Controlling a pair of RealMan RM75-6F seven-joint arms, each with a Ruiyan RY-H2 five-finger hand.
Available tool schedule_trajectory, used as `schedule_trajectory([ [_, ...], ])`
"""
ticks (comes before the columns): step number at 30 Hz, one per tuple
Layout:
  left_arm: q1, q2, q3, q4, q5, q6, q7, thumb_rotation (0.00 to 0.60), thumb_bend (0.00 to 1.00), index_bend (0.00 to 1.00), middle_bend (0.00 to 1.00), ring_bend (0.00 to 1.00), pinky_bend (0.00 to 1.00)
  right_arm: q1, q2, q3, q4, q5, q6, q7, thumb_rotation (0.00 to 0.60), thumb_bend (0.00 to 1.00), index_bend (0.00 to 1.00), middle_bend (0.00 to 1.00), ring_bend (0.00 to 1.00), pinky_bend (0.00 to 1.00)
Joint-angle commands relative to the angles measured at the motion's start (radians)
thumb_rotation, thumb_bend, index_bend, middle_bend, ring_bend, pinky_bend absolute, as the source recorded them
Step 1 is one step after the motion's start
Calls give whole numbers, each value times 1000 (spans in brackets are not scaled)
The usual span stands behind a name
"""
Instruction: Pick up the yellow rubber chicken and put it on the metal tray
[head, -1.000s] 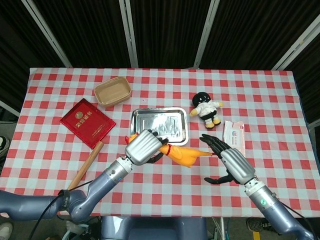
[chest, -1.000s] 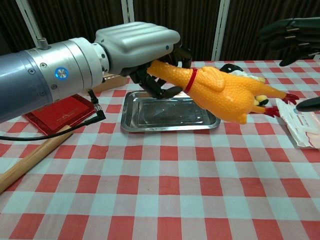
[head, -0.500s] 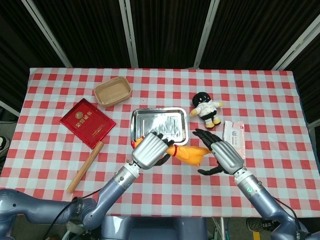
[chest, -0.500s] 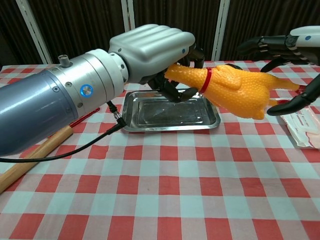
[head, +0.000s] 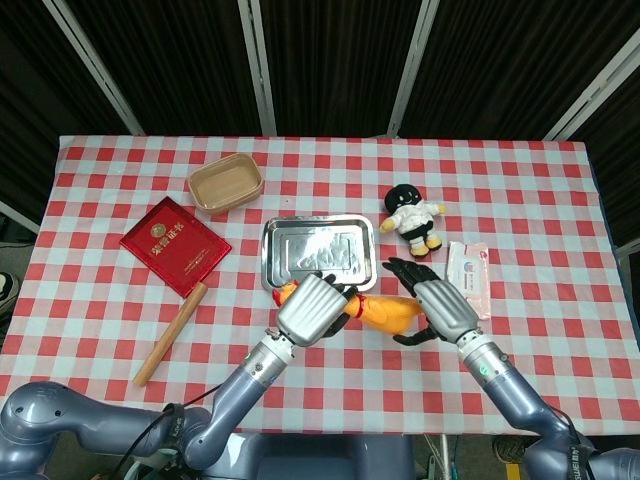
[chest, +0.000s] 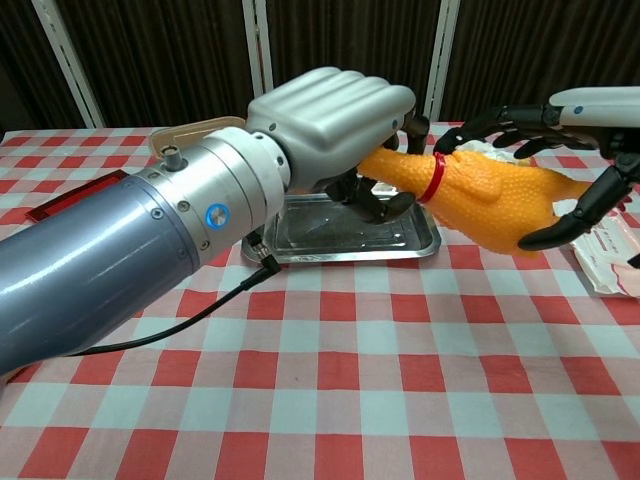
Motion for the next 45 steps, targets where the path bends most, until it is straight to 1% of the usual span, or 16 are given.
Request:
schedule_trajectory([
  [1,-8,-4,-3,17,9,6,14,600,723,636,631,541,654,1,1,-4,-5,13,0,-11,600,169,0,0,0,77],
  [8,-18,-20,-7,47,24,21,31,600,722,636,632,541,654,5,13,-12,-11,35,-11,-24,600,169,0,0,0,77],
  [16,-25,-36,-3,58,38,25,33,600,722,636,632,541,654,31,11,-9,2,76,-39,-50,600,169,0,0,6,77],
  [19,-26,-39,-5,53,34,22,30,600,722,636,632,541,654,40,10,-4,6,97,-45,-52,600,170,61,33,62,86],
  [22,-26,-37,-3,51,34,21,37,600,722,636,632,541,654,44,11,2,9,114,-46,-48,600,176,176,108,141,122],
  [24,-25,-36,0,51,33,20,35,600,722,636,632,541,654,45,12,5,9,122,-46,-44,600,207,236,144,175,143],
  [26,-24,-35,2,52,33,19,35,600,721,636,632,541,654,46,14,5,11,127,-44,-43,600,270,290,169,202,165],
  [33,-23,-35,5,52,26,14,31,600,721,636,632,541,654,49,16,4,11,135,-51,-35,600,400,431,249,288,261],
  [36,-22,-35,6,51,26,12,30,600,721,636,632,541,654,52,13,4,13,139,-53,-34,600,475,518,309,357,349],
  [41,-23,-32,4,47,21,7,24,600,721,636,632,541,654,55,7,2,22,147,-50,-38,600,665,692,450,515,515],
  [45,-23,-29,1,42,15,1,17,600,721,636,632,541,654,57,5,1,27,153,-48,-44,600,786,819,555,642,653],
])
